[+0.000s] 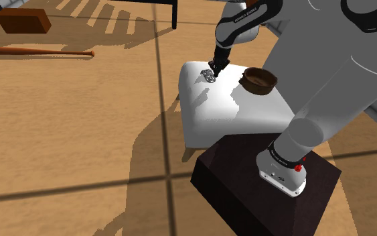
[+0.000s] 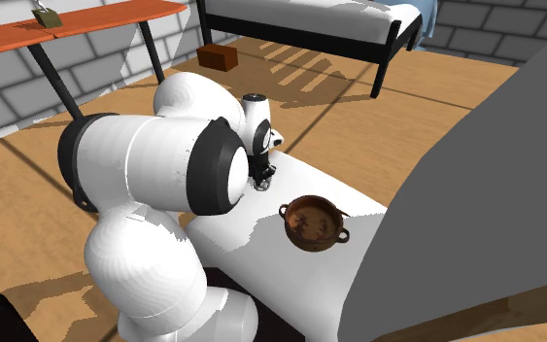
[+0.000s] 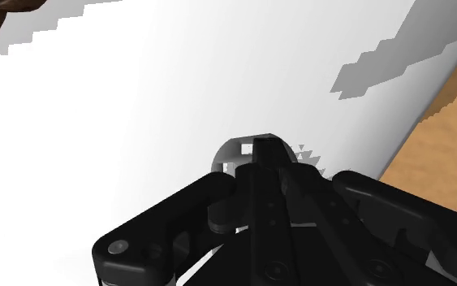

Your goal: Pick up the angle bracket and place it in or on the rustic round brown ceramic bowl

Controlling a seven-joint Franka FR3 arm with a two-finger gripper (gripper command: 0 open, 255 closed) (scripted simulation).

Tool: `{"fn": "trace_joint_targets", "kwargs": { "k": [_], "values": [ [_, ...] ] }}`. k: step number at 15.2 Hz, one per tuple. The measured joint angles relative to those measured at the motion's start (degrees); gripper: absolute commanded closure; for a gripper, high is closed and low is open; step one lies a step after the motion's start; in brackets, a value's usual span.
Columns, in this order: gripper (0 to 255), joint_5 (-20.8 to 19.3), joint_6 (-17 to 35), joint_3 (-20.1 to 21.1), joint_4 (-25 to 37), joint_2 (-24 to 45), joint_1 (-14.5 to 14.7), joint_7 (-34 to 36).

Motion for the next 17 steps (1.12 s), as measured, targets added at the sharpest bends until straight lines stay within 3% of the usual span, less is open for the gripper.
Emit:
{"fn": "trace_joint_targets", "kwargs": {
  "k": [1, 3, 8, 17],
  "values": [
    [0, 0.0, 0.0, 0.0, 0.0, 0.0, 0.0, 0.0],
    [0, 0.3, 1.3, -0.1, 0.1, 0.5, -0.1, 0.1],
    [0, 2.7, 10.2, -0.2, 0.7, 4.7, -0.3, 0.8],
    [0, 3.9, 15.0, 0.1, 0.7, 9.3, -0.4, 0.1]
  ]
}}
